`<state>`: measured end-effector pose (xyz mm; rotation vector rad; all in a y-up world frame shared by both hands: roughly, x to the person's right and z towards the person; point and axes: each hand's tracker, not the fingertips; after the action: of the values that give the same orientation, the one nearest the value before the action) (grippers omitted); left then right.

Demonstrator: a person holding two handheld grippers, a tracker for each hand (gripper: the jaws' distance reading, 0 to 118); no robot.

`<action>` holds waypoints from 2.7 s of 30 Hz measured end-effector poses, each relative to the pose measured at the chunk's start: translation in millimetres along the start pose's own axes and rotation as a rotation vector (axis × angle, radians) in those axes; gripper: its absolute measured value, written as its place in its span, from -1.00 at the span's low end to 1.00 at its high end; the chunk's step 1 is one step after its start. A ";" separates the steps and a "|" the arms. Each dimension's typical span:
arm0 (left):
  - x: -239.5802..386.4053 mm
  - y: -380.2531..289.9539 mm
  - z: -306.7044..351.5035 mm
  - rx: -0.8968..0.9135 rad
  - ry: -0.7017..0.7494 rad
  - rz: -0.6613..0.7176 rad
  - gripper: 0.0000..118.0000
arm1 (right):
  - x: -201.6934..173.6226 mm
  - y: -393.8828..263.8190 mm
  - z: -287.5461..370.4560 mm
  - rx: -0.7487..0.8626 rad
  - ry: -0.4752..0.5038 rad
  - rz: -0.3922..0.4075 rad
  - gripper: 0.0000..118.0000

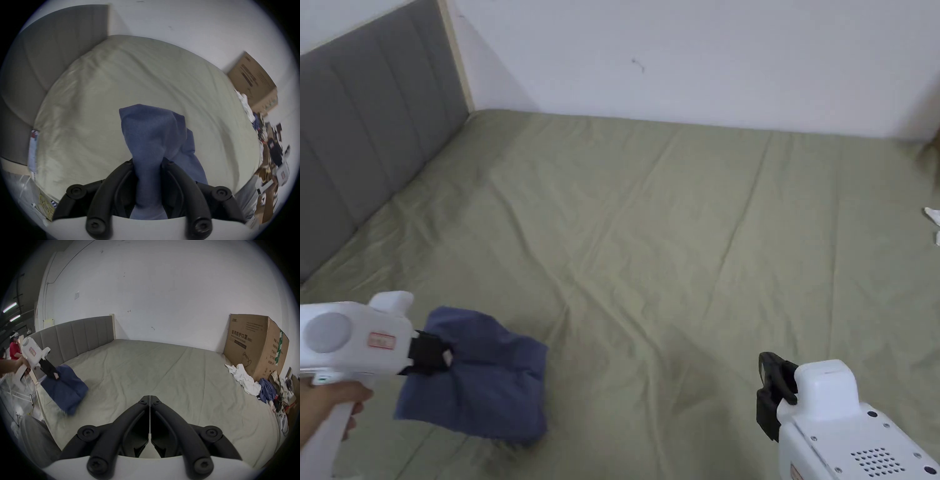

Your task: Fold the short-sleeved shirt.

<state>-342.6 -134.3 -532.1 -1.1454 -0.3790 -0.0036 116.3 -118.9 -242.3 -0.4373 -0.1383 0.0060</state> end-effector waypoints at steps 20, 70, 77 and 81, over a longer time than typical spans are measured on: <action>-42.0 22.3 6.4 -0.012 0.216 0.091 0.66 | 5.1 18.7 -4.3 0.013 -0.026 -0.003 -0.94; 362.3 -85.2 141.0 1.114 -0.030 -0.280 -0.94 | 133.9 97.1 162.5 0.367 -0.330 -0.076 -0.94; 355.6 -87.7 138.3 1.098 -0.042 -0.277 -0.94 | 132.0 98.6 163.8 0.369 -0.330 -0.068 -0.94; 354.4 -88.0 137.8 1.092 -0.034 -0.281 -0.94 | 131.4 98.7 164.7 0.372 -0.328 -0.070 -0.94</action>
<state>-68.0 18.1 -300.3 -0.0108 -0.4773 -0.0210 226.6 44.6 -119.1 -0.0566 -0.4669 0.0339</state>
